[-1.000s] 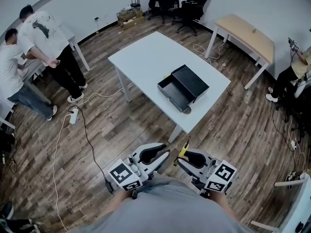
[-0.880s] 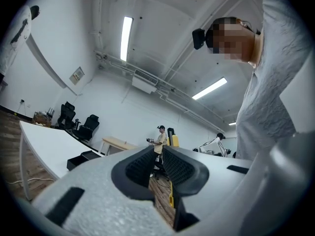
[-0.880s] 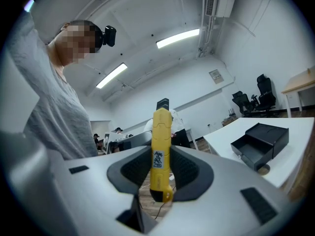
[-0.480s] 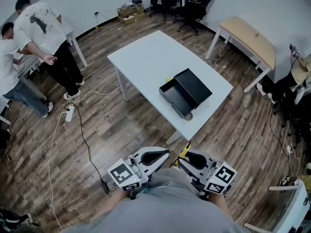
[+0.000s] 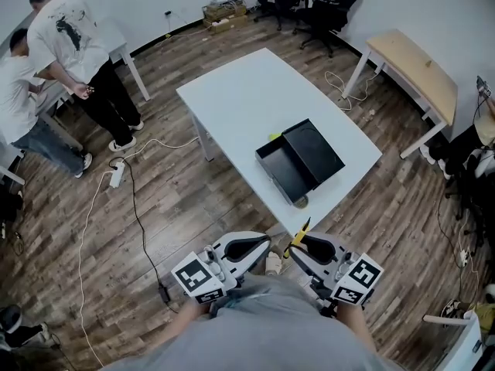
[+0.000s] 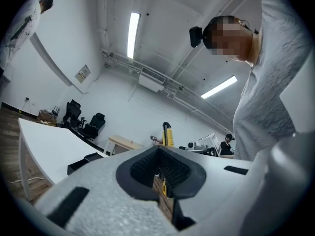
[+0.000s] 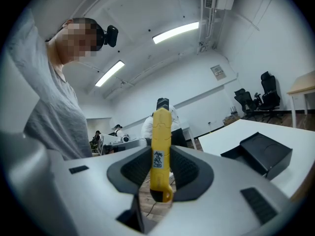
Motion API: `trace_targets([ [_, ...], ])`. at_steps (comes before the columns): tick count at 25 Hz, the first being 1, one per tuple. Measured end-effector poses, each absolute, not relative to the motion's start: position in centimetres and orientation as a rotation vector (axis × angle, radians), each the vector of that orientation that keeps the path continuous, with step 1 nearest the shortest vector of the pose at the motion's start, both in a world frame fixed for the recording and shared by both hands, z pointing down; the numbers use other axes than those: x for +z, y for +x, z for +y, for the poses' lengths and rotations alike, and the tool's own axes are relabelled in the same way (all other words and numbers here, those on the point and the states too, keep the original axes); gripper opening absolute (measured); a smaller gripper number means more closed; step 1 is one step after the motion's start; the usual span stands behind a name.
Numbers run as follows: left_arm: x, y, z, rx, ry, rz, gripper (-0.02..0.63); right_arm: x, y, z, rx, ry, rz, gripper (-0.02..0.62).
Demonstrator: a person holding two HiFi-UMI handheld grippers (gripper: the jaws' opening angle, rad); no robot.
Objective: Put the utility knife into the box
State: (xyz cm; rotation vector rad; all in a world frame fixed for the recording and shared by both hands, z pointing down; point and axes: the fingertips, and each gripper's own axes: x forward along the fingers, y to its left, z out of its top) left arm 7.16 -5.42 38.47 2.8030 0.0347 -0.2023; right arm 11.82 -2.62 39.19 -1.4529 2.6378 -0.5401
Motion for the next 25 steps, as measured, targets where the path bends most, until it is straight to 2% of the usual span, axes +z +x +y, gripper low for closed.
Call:
trace_targets([
  [9, 37.7, 11.0, -7.0, -0.224, 2.815, -0.033, 0.017, 38.4, 15.4, -5.4, -0.539, -1.364, 2.71, 0.126],
  [25, 39.0, 11.1, -8.0, -0.227, 2.774, -0.148, 0.017, 40.5, 18.6, -11.5, -0.667, -1.366, 2.8, 0.126],
])
